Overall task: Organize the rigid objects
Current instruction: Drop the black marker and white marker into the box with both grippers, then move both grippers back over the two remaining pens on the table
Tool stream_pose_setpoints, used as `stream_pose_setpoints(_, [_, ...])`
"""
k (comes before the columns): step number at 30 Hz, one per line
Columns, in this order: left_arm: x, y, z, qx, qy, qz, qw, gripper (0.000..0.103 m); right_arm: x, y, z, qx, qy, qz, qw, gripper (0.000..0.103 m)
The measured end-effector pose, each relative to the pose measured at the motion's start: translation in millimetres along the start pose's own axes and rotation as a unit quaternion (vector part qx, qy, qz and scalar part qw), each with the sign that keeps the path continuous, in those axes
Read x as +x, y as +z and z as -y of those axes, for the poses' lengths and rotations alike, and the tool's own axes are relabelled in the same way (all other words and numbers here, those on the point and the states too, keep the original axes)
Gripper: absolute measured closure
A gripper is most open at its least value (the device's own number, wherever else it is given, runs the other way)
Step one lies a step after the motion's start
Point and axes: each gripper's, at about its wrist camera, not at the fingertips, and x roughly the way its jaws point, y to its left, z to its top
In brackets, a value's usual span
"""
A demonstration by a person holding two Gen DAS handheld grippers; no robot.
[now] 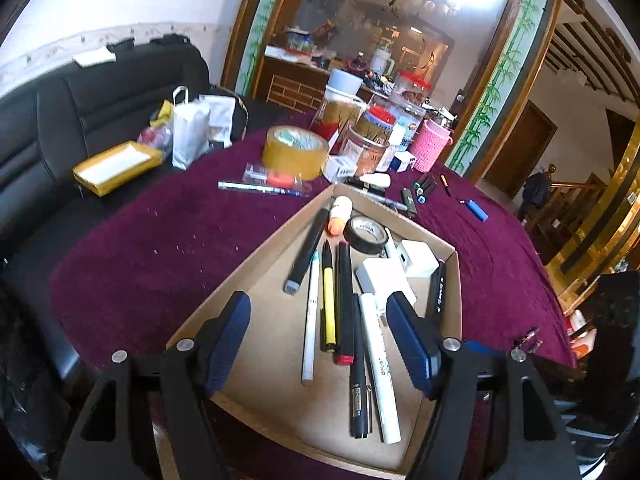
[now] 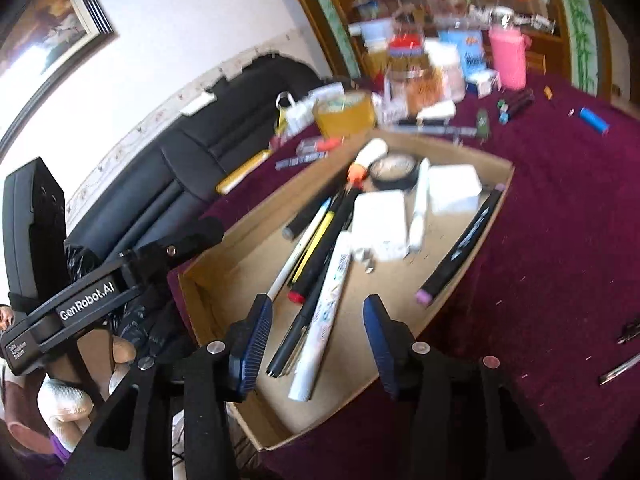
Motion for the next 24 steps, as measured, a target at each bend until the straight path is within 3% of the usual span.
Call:
stream_pose_setpoints(3, [-6.2,-0.7,15.8,0.029,0.016,0.016,0.9993,0.030,-20.0,0.3,12.1,-0.002,-0.028,0.047,0.998,0.048])
stream_pose_setpoints(7, [-11.1,-6.3,41.7,0.068,0.017,0.033,0.9970,0.024,-43.6,-1.7,32.7,-0.004,-0.082,0.104,0.991,0.028])
stream_pose_setpoints(16, [-8.4,-17.9,91.9,0.124,0.001,0.023,0.9920,0.024,-76.7,-11.2,82.6,0.029,-0.119,0.130,0.984,0.026])
stream_pose_setpoints(24, [4.9,-33.4,146.1,0.197,0.025,0.018,0.9799,0.024,-108.5,-0.1,118.4,0.030,-0.191,0.160,0.968,0.021])
